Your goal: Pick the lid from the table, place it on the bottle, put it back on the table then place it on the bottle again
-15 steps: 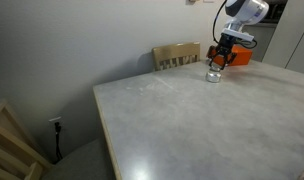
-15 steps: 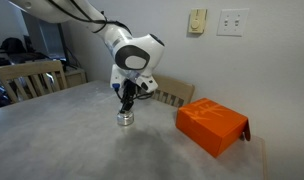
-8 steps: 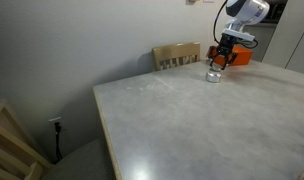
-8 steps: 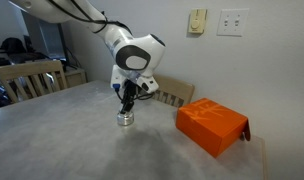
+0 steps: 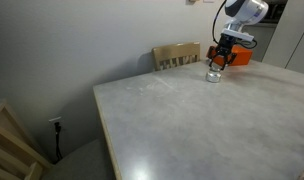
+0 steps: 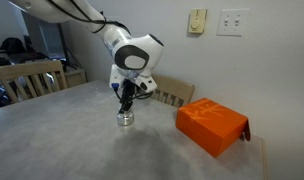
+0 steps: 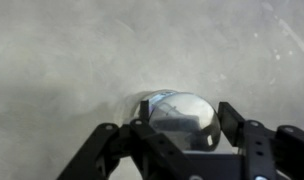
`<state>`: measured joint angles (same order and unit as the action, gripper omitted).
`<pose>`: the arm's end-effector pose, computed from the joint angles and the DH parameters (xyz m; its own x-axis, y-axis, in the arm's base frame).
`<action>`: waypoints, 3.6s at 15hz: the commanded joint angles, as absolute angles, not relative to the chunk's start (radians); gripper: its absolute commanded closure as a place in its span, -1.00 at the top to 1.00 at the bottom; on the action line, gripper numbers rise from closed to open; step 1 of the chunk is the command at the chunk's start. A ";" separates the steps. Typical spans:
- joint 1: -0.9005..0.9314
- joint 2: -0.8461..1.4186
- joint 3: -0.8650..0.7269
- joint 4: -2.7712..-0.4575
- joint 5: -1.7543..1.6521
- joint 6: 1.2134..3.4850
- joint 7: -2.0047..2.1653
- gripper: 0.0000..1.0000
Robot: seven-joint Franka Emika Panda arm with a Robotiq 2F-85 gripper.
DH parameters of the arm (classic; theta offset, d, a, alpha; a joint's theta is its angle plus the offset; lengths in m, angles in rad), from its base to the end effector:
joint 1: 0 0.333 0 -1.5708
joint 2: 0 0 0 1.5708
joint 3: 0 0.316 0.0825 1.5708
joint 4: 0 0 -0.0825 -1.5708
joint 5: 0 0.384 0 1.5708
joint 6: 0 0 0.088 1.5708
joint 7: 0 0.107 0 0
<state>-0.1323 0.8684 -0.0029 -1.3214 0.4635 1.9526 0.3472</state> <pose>0.7171 -0.0671 0.1995 0.7353 -0.5653 -0.3739 -0.6668 -0.7021 -0.2498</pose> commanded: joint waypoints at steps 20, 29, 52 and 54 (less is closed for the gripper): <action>-0.135 0.881 -0.016 -1.297 0.447 1.901 0.383 -0.12; -0.125 0.917 -0.017 -1.217 0.426 1.847 0.394 -0.12; -0.122 1.035 -0.015 -1.012 0.362 1.710 0.432 -0.12; -0.122 1.050 -0.013 -0.995 0.363 1.701 0.432 -0.12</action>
